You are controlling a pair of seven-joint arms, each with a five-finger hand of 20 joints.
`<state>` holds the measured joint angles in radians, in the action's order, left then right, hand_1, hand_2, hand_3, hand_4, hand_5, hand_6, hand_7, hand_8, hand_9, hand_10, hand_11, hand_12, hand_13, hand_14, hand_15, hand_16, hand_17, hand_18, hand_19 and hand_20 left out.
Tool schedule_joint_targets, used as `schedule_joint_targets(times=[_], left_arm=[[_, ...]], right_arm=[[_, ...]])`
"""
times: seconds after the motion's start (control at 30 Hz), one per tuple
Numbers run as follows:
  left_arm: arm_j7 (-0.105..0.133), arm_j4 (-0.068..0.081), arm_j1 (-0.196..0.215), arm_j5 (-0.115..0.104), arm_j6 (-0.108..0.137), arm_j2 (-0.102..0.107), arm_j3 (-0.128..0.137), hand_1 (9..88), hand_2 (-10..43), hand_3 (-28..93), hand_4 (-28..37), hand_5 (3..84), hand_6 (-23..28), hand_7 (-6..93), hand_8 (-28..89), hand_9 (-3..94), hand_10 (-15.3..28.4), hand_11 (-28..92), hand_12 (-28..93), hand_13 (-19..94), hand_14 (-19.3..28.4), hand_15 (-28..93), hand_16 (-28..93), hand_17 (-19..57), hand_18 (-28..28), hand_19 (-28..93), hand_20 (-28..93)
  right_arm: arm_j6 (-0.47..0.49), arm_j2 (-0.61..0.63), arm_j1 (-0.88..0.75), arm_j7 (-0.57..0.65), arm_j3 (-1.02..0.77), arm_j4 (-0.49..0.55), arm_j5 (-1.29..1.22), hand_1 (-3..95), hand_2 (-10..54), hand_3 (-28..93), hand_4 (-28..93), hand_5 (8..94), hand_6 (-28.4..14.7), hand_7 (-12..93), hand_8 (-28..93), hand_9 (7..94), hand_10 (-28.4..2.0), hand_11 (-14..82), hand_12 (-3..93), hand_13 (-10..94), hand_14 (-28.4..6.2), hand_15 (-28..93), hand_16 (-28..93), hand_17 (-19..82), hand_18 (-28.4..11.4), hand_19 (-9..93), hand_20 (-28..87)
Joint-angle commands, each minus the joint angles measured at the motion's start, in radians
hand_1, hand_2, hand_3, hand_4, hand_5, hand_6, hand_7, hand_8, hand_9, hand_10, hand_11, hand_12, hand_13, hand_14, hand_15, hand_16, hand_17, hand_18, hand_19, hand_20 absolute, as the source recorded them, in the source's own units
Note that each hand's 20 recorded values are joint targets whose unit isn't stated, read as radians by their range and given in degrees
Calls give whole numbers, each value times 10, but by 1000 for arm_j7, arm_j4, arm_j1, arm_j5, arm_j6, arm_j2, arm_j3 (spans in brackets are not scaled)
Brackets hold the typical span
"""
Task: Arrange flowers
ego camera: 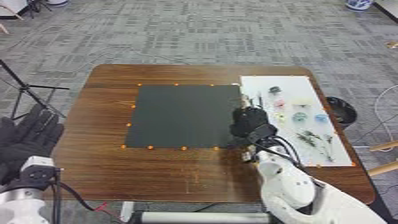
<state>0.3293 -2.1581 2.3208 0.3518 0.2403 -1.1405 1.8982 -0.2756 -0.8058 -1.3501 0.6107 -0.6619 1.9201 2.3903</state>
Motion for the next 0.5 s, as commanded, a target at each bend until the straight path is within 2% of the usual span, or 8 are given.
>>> schedule_joint_targets(times=[0.03,0.17,0.2,0.27,0.5], left_arm=[[-3,-3,39,13,1,6,-8,206,174,678,-283,395,99,51,-74,301,163,172,69,206,139,168,-53,-67,111,303,58],[-1,-1,26,19,1,17,-19,204,173,683,-283,394,99,51,-73,302,163,172,70,205,138,166,-52,-67,111,302,59],[-8,6,12,21,2,20,-22,203,173,684,-283,394,100,51,-73,302,162,172,70,205,138,166,-52,-67,110,301,59],[-6,9,4,23,3,24,-25,203,171,689,-283,394,100,50,-73,301,162,172,70,205,138,165,-52,-67,110,301,60],[0,12,-20,23,-3,35,-37,207,164,700,-283,394,99,52,-73,302,162,172,70,205,137,166,-51,-67,110,301,62]], right_arm=[[85,-191,508,-77,252,-103,-115,481,-95,719,-106,671,-13,628,154,783,-99,356,681,746,-92,670,464,428,-227,827,400],[144,-263,578,-53,285,-143,-265,482,-95,721,-116,674,-12,624,152,783,-98,354,681,746,-91,669,461,429,-227,828,399],[152,-289,594,-48,292,-171,-293,484,-95,719,-118,674,-12,623,153,783,-98,354,681,746,-91,668,461,429,-227,828,399],[157,-326,617,-24,311,-207,-326,487,-95,717,-123,678,-13,617,151,784,-98,352,679,747,-90,668,460,430,-228,829,398],[191,-459,652,135,350,-320,-470,489,-95,714,-128,691,-15,598,155,789,-96,350,671,756,-90,664,456,438,-232,836,393]])
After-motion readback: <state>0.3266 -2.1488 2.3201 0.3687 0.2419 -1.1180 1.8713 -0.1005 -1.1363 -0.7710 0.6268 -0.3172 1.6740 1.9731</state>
